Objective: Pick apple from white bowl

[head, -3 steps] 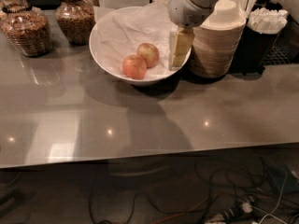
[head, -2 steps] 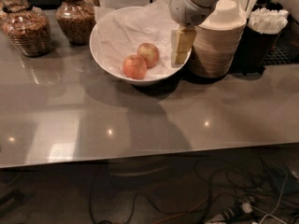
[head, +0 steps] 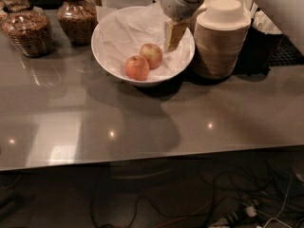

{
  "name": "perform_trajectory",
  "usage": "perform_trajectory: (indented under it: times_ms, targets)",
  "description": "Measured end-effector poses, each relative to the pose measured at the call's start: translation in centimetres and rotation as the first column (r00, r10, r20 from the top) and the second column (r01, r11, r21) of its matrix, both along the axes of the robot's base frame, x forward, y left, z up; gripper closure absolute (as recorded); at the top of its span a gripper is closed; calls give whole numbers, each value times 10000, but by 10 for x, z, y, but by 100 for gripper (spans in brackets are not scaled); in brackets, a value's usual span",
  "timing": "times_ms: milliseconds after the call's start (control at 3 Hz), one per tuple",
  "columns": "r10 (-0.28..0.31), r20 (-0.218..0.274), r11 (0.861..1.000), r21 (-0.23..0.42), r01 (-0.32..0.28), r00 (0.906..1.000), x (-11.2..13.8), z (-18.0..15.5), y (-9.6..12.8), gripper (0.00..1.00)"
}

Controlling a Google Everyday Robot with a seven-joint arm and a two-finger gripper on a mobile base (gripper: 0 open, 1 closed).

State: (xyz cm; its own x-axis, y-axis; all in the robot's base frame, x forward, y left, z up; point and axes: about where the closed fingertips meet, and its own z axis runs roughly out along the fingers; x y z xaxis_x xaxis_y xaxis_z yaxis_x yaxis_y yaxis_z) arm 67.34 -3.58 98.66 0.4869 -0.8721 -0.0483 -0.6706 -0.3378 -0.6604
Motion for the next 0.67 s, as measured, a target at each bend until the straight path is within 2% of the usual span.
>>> perform_trajectory:
  times_ms: [333,667]
  targets:
    - [446,-260,9985,-296,-454,9987,23,-21,11,39]
    - [705,-691,9961,-490,-740,9951,43,-47,20,33]
